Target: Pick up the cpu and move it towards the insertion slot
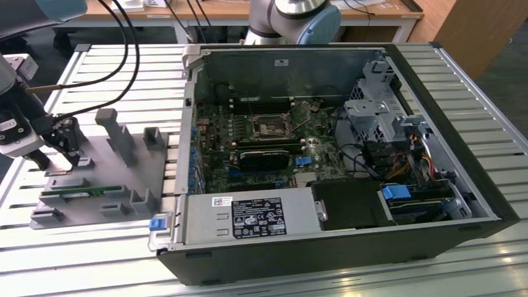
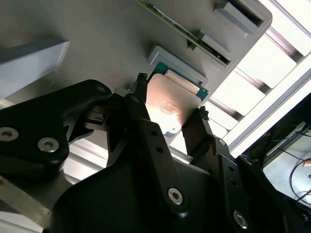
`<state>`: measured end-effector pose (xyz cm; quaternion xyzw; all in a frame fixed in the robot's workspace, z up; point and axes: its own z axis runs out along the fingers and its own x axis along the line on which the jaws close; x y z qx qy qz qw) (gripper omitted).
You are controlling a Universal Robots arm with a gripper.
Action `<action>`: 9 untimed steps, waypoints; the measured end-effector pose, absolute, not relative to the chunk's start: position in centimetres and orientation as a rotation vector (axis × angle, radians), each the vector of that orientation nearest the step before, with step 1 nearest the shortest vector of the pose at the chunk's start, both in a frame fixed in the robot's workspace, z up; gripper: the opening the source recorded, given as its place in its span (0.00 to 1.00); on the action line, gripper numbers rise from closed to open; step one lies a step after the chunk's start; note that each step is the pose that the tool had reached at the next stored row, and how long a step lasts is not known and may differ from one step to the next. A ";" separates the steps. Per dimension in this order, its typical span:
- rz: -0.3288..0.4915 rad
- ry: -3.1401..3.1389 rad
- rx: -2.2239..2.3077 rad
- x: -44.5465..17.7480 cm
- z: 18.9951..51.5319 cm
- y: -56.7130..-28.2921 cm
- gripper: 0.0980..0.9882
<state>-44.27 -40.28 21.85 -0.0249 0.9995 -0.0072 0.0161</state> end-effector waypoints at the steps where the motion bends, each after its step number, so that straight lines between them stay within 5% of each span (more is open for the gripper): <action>1: -0.023 3.108 -0.077 -44.3 21.9 -40.3 0.50; 9: -0.027 3.108 -0.078 -44.3 22.1 -40.3 0.50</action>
